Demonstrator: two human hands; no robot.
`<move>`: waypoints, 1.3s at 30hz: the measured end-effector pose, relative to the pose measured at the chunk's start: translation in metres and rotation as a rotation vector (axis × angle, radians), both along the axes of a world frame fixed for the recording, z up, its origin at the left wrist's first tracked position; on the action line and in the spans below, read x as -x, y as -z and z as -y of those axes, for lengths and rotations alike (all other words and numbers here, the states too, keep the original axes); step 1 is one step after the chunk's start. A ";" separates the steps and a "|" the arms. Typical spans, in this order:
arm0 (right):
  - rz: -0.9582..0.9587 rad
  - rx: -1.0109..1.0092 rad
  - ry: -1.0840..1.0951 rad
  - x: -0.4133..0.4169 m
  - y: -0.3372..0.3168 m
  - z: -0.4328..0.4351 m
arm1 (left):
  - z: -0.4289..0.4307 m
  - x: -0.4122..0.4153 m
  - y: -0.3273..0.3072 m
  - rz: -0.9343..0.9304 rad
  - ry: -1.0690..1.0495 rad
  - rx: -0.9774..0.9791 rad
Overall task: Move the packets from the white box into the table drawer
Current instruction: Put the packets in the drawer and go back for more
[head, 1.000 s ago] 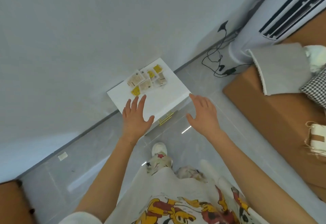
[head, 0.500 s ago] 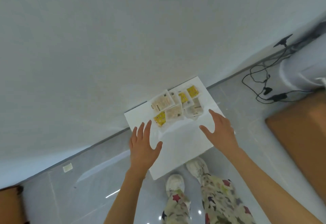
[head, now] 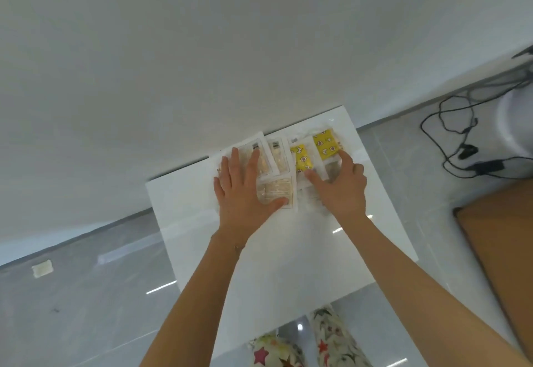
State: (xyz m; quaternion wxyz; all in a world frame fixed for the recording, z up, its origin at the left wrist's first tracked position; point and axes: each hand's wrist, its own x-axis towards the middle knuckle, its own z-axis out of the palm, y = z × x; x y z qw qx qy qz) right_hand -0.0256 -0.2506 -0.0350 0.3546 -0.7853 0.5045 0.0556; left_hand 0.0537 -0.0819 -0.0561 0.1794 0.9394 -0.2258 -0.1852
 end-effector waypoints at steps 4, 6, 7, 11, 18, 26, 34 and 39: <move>0.120 -0.063 0.048 0.001 0.009 0.005 | 0.016 -0.011 0.013 0.126 -0.054 -0.043; 0.187 -0.137 0.097 0.003 0.010 0.006 | 0.019 -0.017 0.015 0.181 -0.037 -0.080; 0.207 -0.161 0.115 0.005 0.011 0.006 | 0.019 -0.019 0.014 0.204 -0.016 -0.102; 0.283 -0.219 0.197 0.011 0.008 0.004 | 0.012 -0.026 0.009 0.245 0.098 -0.192; 0.284 -0.299 0.286 0.025 -0.004 -0.007 | 0.005 -0.037 0.005 0.331 0.214 -0.196; 0.285 -0.452 0.319 0.033 -0.001 -0.008 | 0.000 -0.043 -0.023 0.186 0.113 0.054; 0.437 -0.432 0.429 0.049 -0.041 -0.012 | -0.036 0.002 -0.067 -0.676 -0.641 0.862; 0.529 -0.552 0.461 0.057 -0.088 -0.035 | -0.063 0.030 -0.096 -1.008 -0.980 1.123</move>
